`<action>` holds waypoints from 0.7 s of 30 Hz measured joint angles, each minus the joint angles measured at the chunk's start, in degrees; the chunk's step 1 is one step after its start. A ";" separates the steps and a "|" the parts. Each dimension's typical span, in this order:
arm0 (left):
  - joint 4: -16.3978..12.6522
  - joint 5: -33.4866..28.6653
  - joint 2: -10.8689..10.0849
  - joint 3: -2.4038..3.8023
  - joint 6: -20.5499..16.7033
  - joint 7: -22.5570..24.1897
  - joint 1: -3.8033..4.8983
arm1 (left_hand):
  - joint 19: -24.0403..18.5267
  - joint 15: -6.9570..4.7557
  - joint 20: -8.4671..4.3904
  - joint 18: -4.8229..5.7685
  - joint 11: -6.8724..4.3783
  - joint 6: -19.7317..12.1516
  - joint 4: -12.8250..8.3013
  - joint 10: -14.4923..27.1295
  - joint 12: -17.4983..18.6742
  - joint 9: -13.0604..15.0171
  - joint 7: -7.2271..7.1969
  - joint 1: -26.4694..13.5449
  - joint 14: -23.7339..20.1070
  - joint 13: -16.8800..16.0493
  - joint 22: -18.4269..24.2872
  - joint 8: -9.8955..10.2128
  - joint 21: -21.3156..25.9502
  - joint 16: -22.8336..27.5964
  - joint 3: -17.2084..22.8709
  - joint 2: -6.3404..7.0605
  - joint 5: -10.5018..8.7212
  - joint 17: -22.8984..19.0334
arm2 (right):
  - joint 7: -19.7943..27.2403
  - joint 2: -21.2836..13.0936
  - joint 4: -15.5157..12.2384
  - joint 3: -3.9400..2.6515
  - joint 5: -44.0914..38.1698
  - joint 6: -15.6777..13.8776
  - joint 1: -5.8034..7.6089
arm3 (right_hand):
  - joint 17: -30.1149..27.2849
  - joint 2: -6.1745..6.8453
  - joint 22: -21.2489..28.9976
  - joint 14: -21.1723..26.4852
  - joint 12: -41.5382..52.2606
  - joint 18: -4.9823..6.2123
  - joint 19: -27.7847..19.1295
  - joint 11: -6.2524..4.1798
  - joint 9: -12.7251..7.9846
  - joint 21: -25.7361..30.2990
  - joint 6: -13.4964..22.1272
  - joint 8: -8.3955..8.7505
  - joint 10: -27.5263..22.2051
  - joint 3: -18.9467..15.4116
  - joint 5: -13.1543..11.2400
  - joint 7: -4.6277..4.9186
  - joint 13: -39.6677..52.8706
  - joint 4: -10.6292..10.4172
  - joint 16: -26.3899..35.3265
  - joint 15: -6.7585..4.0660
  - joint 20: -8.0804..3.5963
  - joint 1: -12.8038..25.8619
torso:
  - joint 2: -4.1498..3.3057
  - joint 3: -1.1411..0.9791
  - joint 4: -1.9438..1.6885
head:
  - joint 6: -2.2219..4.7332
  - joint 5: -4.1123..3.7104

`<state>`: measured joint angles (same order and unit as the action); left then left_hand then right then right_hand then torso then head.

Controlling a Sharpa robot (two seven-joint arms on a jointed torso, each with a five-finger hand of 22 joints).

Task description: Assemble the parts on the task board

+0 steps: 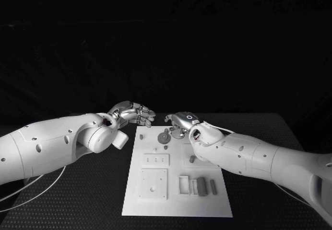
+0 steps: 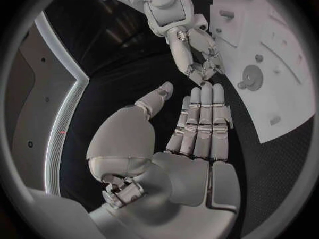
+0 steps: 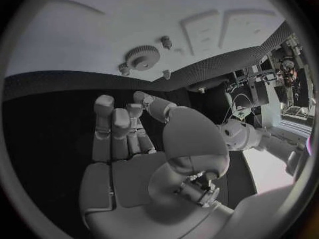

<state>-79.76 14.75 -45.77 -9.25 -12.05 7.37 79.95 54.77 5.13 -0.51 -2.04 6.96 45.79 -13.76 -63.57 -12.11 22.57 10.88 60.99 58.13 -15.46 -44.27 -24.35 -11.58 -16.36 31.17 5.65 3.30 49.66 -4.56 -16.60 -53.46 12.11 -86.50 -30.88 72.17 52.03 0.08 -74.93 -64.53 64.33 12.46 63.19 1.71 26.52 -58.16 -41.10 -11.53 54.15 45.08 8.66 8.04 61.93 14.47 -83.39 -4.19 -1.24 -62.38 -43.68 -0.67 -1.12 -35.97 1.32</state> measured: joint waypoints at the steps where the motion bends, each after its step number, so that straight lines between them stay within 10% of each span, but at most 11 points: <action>1: -0.01 0.00 -0.04 0.00 0.00 0.00 0.00 | 0.00 0.00 0.00 0.00 0.00 0.00 0.00 0.00 0.00 0.00 0.00 0.00 0.00 0.00 0.00 0.00 0.00 0.00 0.00 0.00 0.00 0.00 | 0.14 -0.59 -0.74 -0.29 0.32 -0.20 0.10 | 0.00 0.00 0.00 -0.05 0.00 0.00 0.09 0.00 0.07 0.00 0.00 -0.16 0.00 0.00 0.00 0.00 -0.03 0.00 0.00 -0.04 -0.09 0.00 | 0.00 -0.01 0.01 | 0.02 -0.02; 8: -0.11 0.01 -0.75 -0.01 -0.06 0.02 0.01 | 0.00 0.00 0.00 0.00 0.00 0.00 -0.16 0.00 0.20 0.00 0.00 0.00 0.00 -0.05 0.00 0.00 0.00 0.22 -0.16 0.00 0.00 0.06 | 1.76 -7.22 -6.74 -2.32 3.88 -0.19 1.88 | 0.00 1.49 0.00 -0.36 0.25 -0.01 0.49 0.88 0.90 -0.03 -0.92 -2.31 0.62 0.20 0.00 -0.38 -0.23 0.42 0.01 0.86 -0.28 0.17 | 0.02 -0.02 0.08 | 0.42 -0.13; 12: 0.10 0.02 -0.87 -0.03 -0.07 0.07 0.00 | 0.00 0.00 0.00 0.00 0.00 0.00 -0.16 0.00 0.19 -0.01 0.00 0.00 0.00 -0.05 0.01 0.00 0.00 0.22 -0.16 0.00 0.00 0.07 | 4.93 -12.00 -8.67 -2.64 6.92 1.42 3.14 | -0.13 4.65 0.00 -0.25 0.45 -0.01 0.50 1.19 1.38 -0.08 -1.67 -3.45 0.51 -0.61 0.00 -0.96 -0.30 0.40 0.01 1.38 -0.27 0.86 | 0.16 -0.09 0.39 | 0.66 -0.13; 21: 0.96 0.19 -0.64 -0.04 -0.02 0.24 -0.12 | 0.00 0.09 0.00 0.00 0.00 0.00 -0.16 0.00 0.19 0.16 0.00 0.00 0.34 -0.35 -0.15 0.00 0.00 0.22 -0.16 0.00 0.00 0.29 | 11.63 -18.97 -9.41 -2.62 12.45 5.48 3.70 | -0.22 6.81 0.00 0.03 0.61 -0.01 0.16 0.87 2.81 -0.08 -1.79 -5.01 0.19 -3.91 0.00 -1.06 -0.49 0.05 0.01 1.23 0.24 0.46 | 0.96 -0.63 1.74 | 0.97 0.40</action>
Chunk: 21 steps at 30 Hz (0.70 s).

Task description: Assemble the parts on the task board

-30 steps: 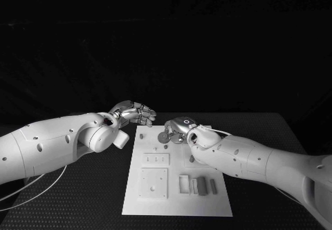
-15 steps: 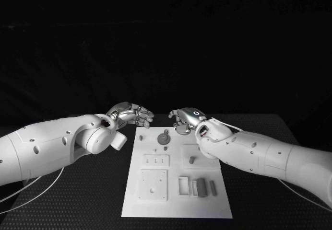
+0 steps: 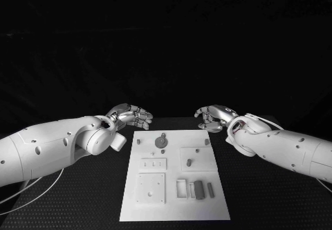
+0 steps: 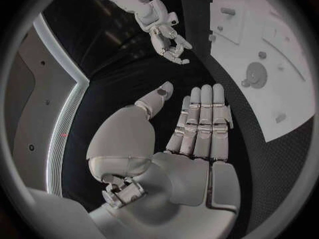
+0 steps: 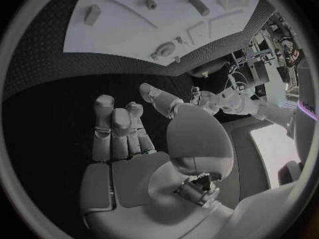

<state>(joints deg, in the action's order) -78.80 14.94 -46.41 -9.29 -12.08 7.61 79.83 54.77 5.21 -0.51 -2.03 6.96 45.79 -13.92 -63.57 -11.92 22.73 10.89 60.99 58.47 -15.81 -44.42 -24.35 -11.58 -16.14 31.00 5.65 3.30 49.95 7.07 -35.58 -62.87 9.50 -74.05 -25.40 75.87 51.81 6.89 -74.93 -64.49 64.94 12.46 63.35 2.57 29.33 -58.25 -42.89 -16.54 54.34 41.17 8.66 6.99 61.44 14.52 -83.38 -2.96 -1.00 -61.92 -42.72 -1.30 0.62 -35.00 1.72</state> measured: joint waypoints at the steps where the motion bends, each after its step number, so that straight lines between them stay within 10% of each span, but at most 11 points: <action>1: 0.05 0.06 0.03 0.00 0.02 0.04 -0.06 | 0.00 -0.09 0.00 0.00 0.00 0.00 0.00 0.00 0.00 0.03 0.00 0.00 0.09 -0.08 -0.03 0.00 0.00 0.00 0.00 0.00 0.00 0.07 | 0.62 -0.34 0.33 0.01 0.65 0.40 -0.01 | 0.00 -0.01 0.00 0.00 0.00 0.00 -0.12 -0.02 0.08 0.00 0.00 0.00 -0.02 -0.33 0.00 0.00 0.00 0.01 0.00 0.00 0.09 -0.01 | 0.07 -0.07 0.11 | 0.01 0.04; 12: 0.23 0.65 -0.22 -0.06 0.51 0.43 -0.91 | 0.00 -0.09 0.00 0.01 -0.82 0.92 -0.16 -0.83 -0.41 0.36 -0.85 0.00 0.09 -0.69 -0.23 -0.27 0.16 0.22 -0.16 0.00 0.00 0.47 | 3.62 -1.23 4.68 0.05 2.38 2.69 -2.57 | 0.00 0.82 0.00 0.51 0.00 0.02 -0.92 -0.23 0.61 0.23 0.00 0.02 -0.22 -3.30 -0.22 0.00 -0.16 0.57 0.00 -0.11 0.10 -0.24 | 0.68 -1.12 1.06 | -0.26 0.07; 21: 0.42 1.25 -0.10 -0.05 1.22 1.04 -1.20 | 0.00 -0.09 0.00 0.01 -1.13 2.75 -0.16 -1.55 -0.41 0.56 -2.04 0.23 0.09 -1.05 -0.40 -0.67 0.47 0.60 -0.15 -0.23 0.00 0.78 | 4.83 0.96 10.41 0.03 2.74 3.34 -5.07 | 0.00 1.50 0.00 0.72 0.00 0.03 -1.12 -0.31 0.68 0.23 0.00 0.02 -0.31 -4.01 -0.22 0.00 -0.24 -0.06 0.00 0.10 0.30 -0.01 | 0.68 -1.16 1.08 | -0.20 -0.54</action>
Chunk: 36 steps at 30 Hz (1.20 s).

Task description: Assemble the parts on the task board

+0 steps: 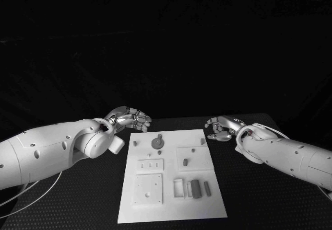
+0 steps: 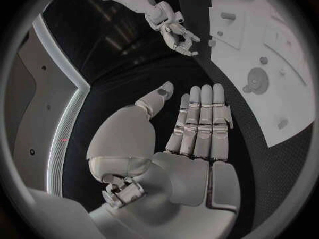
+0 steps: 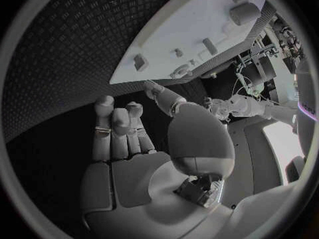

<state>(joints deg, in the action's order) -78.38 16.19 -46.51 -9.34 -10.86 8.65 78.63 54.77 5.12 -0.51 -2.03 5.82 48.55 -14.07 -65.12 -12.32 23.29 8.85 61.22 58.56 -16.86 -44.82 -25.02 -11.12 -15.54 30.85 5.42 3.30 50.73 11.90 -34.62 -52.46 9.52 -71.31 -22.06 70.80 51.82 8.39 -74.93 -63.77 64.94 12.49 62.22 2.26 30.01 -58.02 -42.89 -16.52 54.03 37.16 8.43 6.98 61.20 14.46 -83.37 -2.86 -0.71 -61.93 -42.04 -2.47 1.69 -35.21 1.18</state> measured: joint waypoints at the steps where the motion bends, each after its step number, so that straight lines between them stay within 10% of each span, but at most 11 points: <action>1: 0.00 0.08 0.00 0.00 0.09 0.08 -0.04 | 0.00 0.00 0.00 0.01 0.00 0.06 0.00 0.00 0.00 0.00 -0.06 0.00 0.00 -0.02 0.00 0.00 0.00 0.17 0.00 0.00 0.00 0.01 | 0.14 0.02 0.30 0.00 0.03 0.11 -0.27 | 0.00 0.00 0.00 0.00 0.00 0.00 0.00 0.00 0.00 0.00 0.00 0.00 0.00 0.00 0.00 0.00 -0.04 0.00 0.00 0.00 0.00 0.00 | -0.01 0.02 -0.03 | -0.07 -0.06; 36: -1.10 0.61 -0.75 -0.01 0.43 0.10 -0.12 | 0.22 -0.01 -0.22 0.29 0.01 -0.25 -0.16 -0.39 0.00 -0.31 0.65 0.00 0.40 0.00 -0.18 0.61 0.20 0.48 -0.16 0.00 0.00 0.35 | 1.50 4.12 5.49 -0.02 1.49 1.70 -3.27 | 0.07 0.22 0.00 0.40 0.49 0.25 -0.20 0.00 0.73 0.21 0.00 0.05 0.00 -1.31 0.00 0.00 -0.15 -1.23 0.00 0.03 0.22 -0.23 | -0.05 0.26 -0.09 | -1.92 0.29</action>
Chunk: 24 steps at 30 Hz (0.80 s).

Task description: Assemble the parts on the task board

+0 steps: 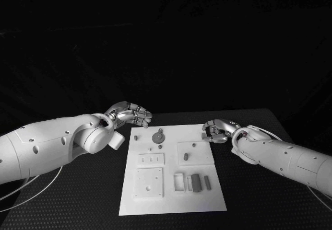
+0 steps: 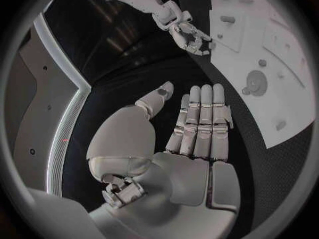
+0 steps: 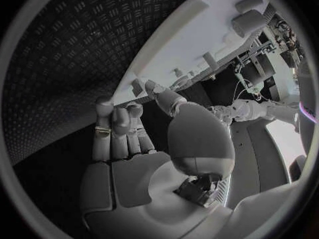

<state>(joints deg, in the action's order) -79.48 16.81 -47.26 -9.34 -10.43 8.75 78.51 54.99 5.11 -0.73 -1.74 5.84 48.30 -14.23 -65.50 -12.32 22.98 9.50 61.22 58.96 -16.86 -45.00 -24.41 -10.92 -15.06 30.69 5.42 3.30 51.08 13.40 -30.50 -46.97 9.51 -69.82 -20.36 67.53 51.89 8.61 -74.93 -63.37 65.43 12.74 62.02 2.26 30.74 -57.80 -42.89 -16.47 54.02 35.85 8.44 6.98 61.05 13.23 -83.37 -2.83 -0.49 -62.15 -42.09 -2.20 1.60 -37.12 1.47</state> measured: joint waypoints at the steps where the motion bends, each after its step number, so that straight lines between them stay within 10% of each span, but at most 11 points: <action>1: -0.05 0.01 -0.05 0.00 0.00 0.00 0.00 | 0.00 0.00 0.00 0.00 0.00 0.00 0.00 0.00 0.00 0.00 0.00 0.00 0.00 0.00 0.00 0.00 0.00 0.00 0.00 0.00 0.00 0.00 | 0.01 0.03 0.10 0.00 0.06 0.00 0.00 | 0.00 0.00 0.00 0.00 0.00 0.00 0.00 0.00 0.05 0.00 0.00 0.00 0.00 0.04 0.00 0.00 -0.01 -0.04 0.00 0.00 0.00 0.00 | 0.01 0.00 0.00 | -0.07 0.00; 24: -0.66 0.26 -0.36 0.01 0.01 -0.10 0.04 | 0.00 0.00 0.00 0.01 0.00 0.00 0.00 0.00 0.21 0.01 0.00 0.00 0.00 0.01 -0.04 0.28 0.00 0.00 0.00 0.00 0.00 0.05 | -0.06 1.49 1.70 -0.02 0.50 0.44 -0.70 | -0.01 -1.69 0.00 -0.10 0.23 0.03 -0.01 -0.01 1.46 0.00 0.00 -2.00 0.01 -0.59 0.00 0.00 -0.42 -0.68 -0.21 -1.35 0.01 0.31 | 0.10 -0.06 0.06 | -0.92 0.04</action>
<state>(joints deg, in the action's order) -80.14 17.07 -47.62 -9.33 -10.42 8.65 78.55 54.99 5.11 -0.73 -1.73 5.84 48.30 -14.23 -65.50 -12.11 22.99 9.50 61.22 58.96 -16.84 -45.04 -24.13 -10.92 -15.06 30.69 5.42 3.30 51.13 13.34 -29.01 -45.26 9.49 -69.33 -19.92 66.83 51.88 6.92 -74.92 -63.47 65.66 12.77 62.01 2.25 32.21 -57.80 -42.89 -18.47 54.03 35.27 8.44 6.98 60.63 12.55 -83.59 -4.18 -0.48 -61.84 -42.00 -2.26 1.66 -38.04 1.51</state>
